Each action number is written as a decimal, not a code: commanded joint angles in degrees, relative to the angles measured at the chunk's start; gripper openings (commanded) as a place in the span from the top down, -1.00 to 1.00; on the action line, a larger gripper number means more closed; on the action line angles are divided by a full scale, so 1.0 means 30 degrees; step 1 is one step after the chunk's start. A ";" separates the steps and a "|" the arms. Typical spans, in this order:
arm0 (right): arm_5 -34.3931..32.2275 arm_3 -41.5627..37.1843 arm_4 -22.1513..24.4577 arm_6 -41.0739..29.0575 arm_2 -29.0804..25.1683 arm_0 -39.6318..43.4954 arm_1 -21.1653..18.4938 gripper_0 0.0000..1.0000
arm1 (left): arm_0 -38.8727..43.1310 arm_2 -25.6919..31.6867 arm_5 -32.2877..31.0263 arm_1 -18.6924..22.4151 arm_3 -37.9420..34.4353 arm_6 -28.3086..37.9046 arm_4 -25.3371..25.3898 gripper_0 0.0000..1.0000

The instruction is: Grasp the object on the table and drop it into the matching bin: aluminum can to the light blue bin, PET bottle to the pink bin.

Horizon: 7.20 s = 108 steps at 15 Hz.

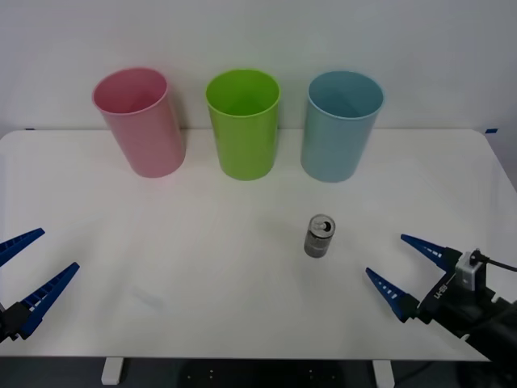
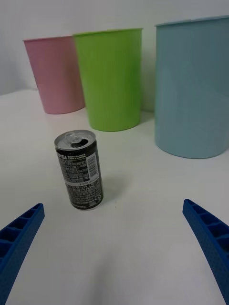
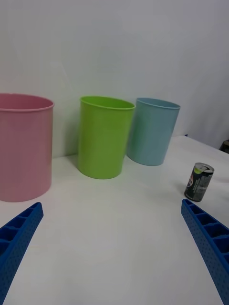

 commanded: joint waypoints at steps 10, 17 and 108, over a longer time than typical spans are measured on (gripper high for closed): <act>0.3271 0.0012 0.1370 0.0732 0.2526 -0.1122 0.1325 -1.00 | 0.0001 0.0000 0.0000 0.0000 -0.0001 0.0000 0.0000 -1.00; 0.3974 0.1067 0.2952 0.0732 0.2790 -0.2382 0.2643 -1.00 | 0.0001 0.0000 0.0000 0.0000 -0.0001 0.0000 0.0000 -1.00; 0.5146 0.7249 0.8870 -1.2862 0.0358 -1.8407 -0.0756 1.00 | 0.0001 0.0000 0.0000 0.0000 -0.0001 0.0000 0.0000 -1.00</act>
